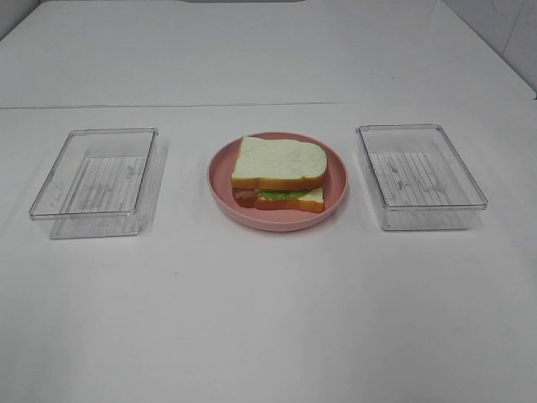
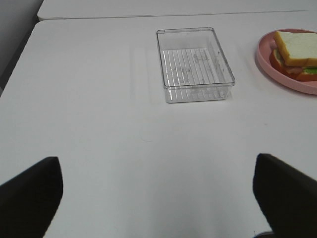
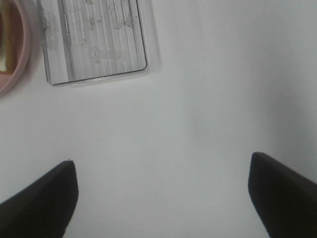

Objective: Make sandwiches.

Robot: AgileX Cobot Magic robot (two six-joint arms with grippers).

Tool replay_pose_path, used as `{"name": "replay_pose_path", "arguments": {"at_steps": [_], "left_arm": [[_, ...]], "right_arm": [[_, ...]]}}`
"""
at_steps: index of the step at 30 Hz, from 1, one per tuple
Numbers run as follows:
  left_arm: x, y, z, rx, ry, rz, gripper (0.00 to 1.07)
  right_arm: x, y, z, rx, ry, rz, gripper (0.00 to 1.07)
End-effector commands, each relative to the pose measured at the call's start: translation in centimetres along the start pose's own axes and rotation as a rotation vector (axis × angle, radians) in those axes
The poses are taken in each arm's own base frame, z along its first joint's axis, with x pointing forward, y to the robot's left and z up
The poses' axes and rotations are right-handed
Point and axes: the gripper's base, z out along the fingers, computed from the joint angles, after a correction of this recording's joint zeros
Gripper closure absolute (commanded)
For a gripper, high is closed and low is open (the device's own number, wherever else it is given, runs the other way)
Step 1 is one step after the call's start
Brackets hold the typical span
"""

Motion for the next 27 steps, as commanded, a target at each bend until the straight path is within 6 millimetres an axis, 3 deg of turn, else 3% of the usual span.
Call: {"name": "replay_pose_path", "arguments": {"at_steps": [1, 2, 3, 4, 5, 7, 8, 10, 11, 13, 15, 27], "left_arm": [[0.0, -0.1, -0.2, 0.007, -0.033, -0.007, 0.09], [0.0, -0.1, -0.2, 0.007, -0.033, -0.007, 0.09], [0.0, -0.1, -0.2, 0.007, -0.033, -0.007, 0.09], [0.0, -0.1, -0.2, 0.007, -0.033, -0.007, 0.09], [0.0, -0.1, -0.2, 0.007, -0.033, -0.007, 0.09], [0.0, -0.1, -0.2, 0.007, -0.033, -0.007, 0.09], [0.0, -0.1, -0.2, 0.007, -0.033, -0.007, 0.09], [0.0, -0.1, -0.2, 0.007, -0.033, -0.007, 0.09], [0.0, -0.1, -0.2, 0.007, -0.033, -0.007, 0.09], [0.0, -0.1, -0.2, 0.007, -0.033, -0.007, 0.09], [0.0, -0.1, -0.2, 0.008, -0.033, -0.008, 0.09], [0.0, -0.1, -0.2, 0.01, -0.033, -0.009, 0.09]], "right_arm": [[3.5, -0.3, -1.4, -0.002, -0.093, -0.014, 0.23], [6.0, -0.6, -2.6, -0.001, -0.165, -0.023, 0.23], [7.4, -0.7, -3.1, 0.004, -0.203, -0.027, 0.23], [7.4, -0.7, -3.1, 0.004, -0.203, -0.027, 0.23], [9.9, -1.1, -3.9, 0.021, -0.273, -0.038, 0.23], [10.7, -1.3, -4.1, 0.028, -0.297, -0.041, 0.23], [12.5, -1.5, -4.4, 0.032, -0.349, -0.044, 0.23], [13.4, -1.6, -4.3, 0.029, -0.368, -0.044, 0.23], [15.1, -1.6, -4.2, 0.018, -0.388, -0.041, 0.23], [15.9, -1.7, -4.1, 0.012, -0.388, -0.039, 0.23], [18.2, -2.0, -3.5, 0.019, -0.404, -0.042, 0.23], [21.1, -2.1, -3.5, -0.027, -0.53, -0.119, 0.23]]}}
